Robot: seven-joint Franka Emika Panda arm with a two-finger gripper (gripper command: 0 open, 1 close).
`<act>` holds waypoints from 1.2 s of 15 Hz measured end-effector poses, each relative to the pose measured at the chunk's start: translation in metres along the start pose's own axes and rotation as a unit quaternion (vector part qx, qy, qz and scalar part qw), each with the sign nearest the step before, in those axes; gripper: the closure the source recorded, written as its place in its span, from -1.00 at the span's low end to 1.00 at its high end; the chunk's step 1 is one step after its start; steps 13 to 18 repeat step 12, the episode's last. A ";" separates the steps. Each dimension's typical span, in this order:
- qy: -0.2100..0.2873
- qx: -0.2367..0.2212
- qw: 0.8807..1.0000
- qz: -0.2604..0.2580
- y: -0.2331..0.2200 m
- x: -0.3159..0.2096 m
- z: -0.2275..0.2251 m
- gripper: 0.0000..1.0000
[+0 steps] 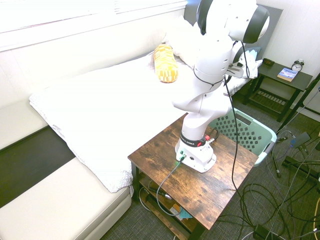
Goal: Put my clothes in the laundry bag
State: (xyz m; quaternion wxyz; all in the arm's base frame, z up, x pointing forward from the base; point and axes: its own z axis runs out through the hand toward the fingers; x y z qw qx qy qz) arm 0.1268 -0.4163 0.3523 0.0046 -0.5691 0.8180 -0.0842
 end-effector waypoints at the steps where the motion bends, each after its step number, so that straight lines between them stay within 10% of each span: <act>1: 0.003 0.007 0.999 -0.039 -0.030 -0.022 -0.006 -1.00; 7: -0.004 0.033 0.969 -0.245 -0.225 -0.225 -0.057 -1.00; 12: -0.054 0.010 0.906 -0.420 -0.314 -0.488 -0.029 -1.00; 18: -0.054 0.010 0.906 -0.420 -0.314 -0.488 -0.029 -1.00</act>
